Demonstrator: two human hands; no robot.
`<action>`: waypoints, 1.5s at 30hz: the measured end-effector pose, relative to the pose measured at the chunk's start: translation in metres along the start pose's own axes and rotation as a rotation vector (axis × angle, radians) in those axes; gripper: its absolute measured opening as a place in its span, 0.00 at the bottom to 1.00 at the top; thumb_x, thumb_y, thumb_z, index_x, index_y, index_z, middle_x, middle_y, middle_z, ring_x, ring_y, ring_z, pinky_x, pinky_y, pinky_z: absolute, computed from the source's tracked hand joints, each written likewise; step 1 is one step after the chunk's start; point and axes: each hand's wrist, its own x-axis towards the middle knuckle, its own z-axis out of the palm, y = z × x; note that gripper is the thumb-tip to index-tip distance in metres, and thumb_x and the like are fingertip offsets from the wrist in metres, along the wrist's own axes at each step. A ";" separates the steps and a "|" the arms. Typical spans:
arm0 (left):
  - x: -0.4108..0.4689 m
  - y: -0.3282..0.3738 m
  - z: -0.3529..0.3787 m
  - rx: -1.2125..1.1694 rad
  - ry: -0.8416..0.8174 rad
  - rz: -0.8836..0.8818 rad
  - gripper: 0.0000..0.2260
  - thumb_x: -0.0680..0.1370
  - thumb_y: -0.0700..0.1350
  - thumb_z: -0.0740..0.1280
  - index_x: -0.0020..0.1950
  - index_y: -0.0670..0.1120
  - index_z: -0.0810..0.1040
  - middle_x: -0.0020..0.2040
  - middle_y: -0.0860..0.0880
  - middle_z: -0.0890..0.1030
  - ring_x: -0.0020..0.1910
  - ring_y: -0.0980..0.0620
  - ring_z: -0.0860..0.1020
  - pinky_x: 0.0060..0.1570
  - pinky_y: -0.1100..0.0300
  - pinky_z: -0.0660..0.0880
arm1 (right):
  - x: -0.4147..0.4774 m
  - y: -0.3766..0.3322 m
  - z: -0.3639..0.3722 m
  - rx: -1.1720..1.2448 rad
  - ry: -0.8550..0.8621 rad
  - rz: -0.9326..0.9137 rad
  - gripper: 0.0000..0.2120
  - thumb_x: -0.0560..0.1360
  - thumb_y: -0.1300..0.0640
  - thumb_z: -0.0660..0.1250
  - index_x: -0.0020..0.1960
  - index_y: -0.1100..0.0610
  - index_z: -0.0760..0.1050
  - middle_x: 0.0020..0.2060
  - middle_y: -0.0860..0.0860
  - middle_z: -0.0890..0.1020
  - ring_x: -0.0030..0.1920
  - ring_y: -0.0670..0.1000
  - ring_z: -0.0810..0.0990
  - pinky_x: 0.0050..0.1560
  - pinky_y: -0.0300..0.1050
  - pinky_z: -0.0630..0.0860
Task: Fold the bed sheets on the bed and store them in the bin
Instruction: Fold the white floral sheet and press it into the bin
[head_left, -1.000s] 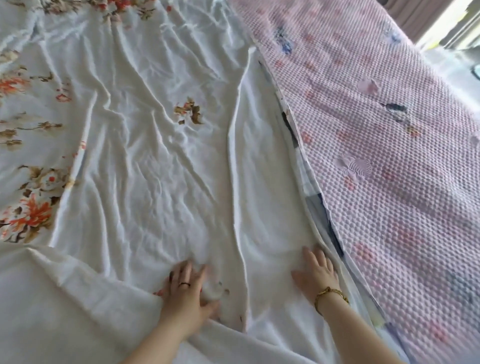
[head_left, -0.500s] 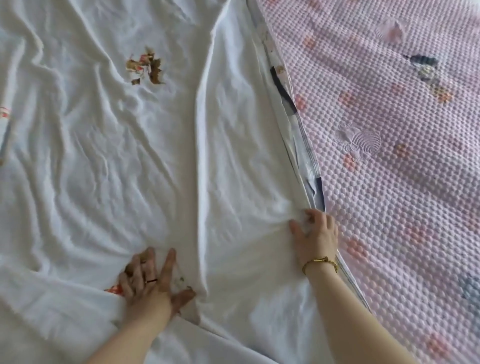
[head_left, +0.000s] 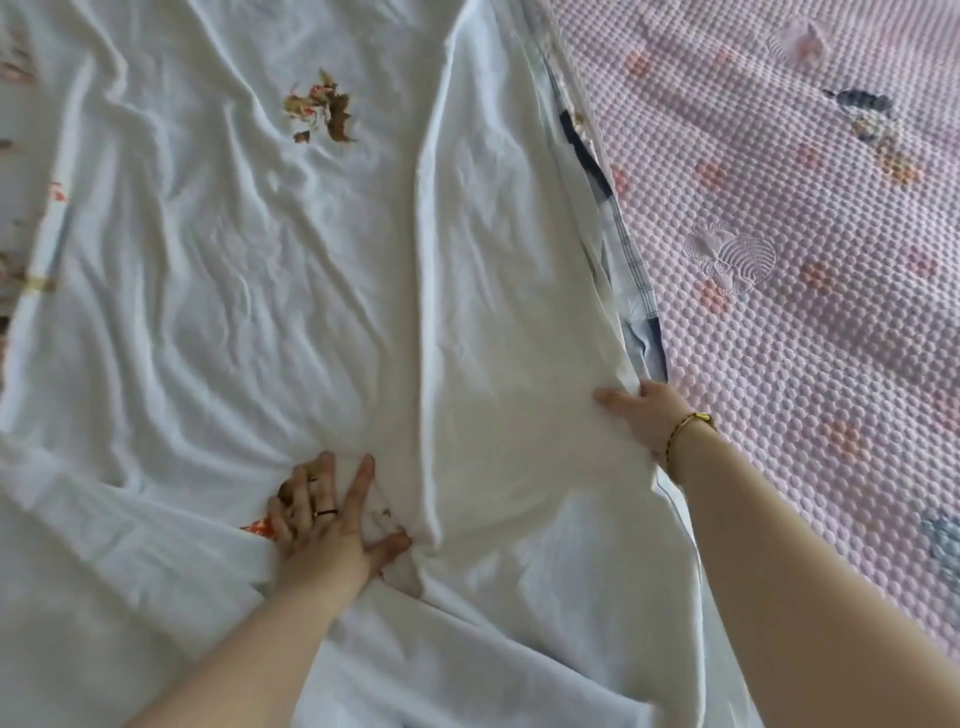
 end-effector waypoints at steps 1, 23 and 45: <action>-0.002 0.000 -0.002 -0.021 0.014 0.003 0.42 0.68 0.73 0.55 0.74 0.59 0.39 0.75 0.48 0.36 0.72 0.45 0.34 0.66 0.52 0.31 | -0.002 0.001 -0.008 0.061 0.021 -0.009 0.10 0.75 0.57 0.66 0.52 0.63 0.76 0.35 0.53 0.78 0.29 0.49 0.78 0.36 0.42 0.78; 0.026 0.060 -0.043 0.055 -0.180 0.134 0.33 0.77 0.64 0.52 0.74 0.59 0.37 0.74 0.48 0.31 0.73 0.48 0.30 0.70 0.47 0.34 | -0.024 0.060 -0.068 0.026 -0.309 0.156 0.05 0.70 0.64 0.70 0.44 0.60 0.75 0.30 0.53 0.82 0.30 0.50 0.81 0.34 0.43 0.80; -0.105 0.020 0.029 0.349 -0.147 1.056 0.50 0.45 0.69 0.70 0.64 0.53 0.67 0.77 0.45 0.46 0.76 0.47 0.45 0.70 0.49 0.45 | -0.168 0.223 -0.030 0.161 -0.246 0.325 0.05 0.74 0.59 0.67 0.49 0.55 0.75 0.46 0.49 0.80 0.52 0.54 0.78 0.60 0.47 0.74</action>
